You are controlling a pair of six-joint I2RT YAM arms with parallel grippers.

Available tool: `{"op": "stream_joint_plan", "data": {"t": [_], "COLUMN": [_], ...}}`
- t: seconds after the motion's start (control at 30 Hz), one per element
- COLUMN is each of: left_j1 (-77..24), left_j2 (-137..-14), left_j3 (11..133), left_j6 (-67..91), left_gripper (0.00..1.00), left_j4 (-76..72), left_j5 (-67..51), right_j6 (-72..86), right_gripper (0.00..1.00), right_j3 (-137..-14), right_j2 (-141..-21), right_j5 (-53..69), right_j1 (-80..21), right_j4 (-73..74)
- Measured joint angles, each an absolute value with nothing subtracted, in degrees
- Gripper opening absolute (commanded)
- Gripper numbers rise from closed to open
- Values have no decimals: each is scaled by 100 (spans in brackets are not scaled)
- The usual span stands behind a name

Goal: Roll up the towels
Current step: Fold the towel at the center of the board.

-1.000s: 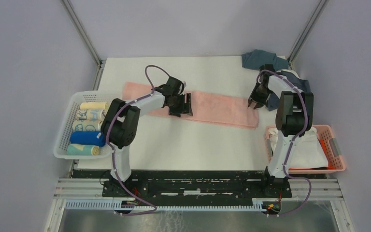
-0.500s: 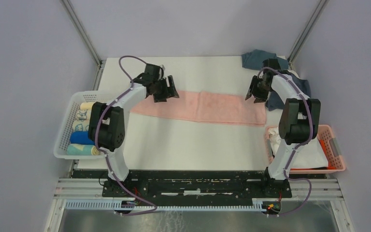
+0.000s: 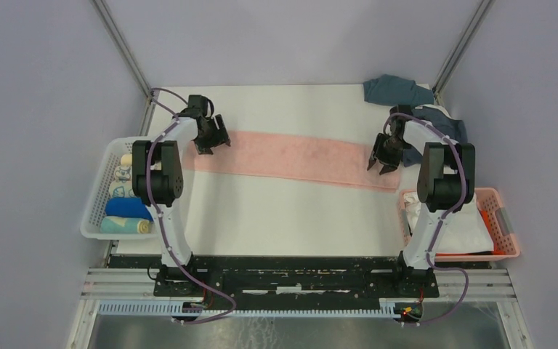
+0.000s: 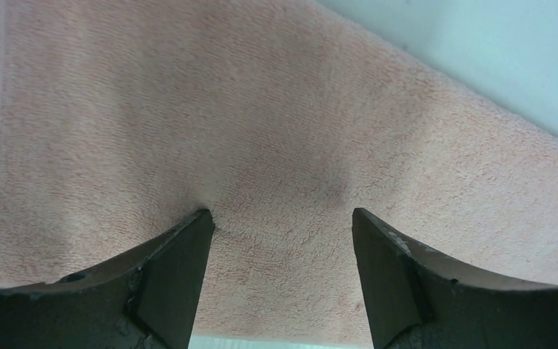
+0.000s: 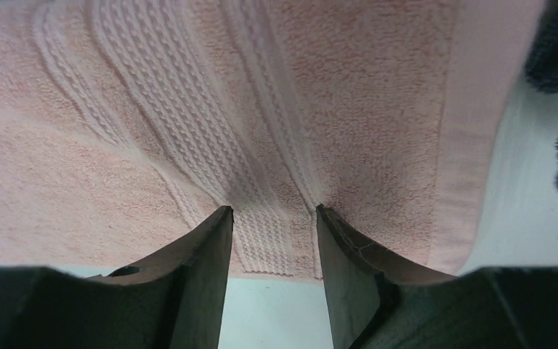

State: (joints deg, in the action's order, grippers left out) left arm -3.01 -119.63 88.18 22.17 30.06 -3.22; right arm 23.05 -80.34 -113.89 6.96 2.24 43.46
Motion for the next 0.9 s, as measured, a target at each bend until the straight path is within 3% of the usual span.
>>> {"op": "stream_joint_plan", "data": {"t": [0.43, 0.9], "left_j1": [102, -615], "left_j2": [-11233, -10405], "left_j3": [7732, 7129], "left_j6": [2226, 2217], "left_gripper": [79, 79], "left_j4": [2681, 2742], "left_j5": [-587, -729], "right_j6": [2252, 1874], "right_gripper": [58, 61], "right_j3": [-8289, -8770], "right_j2": [-11382, -11399], "right_j5": [458, -510], "right_j1": [325, 390], "right_j4": [4615, 4939]}}
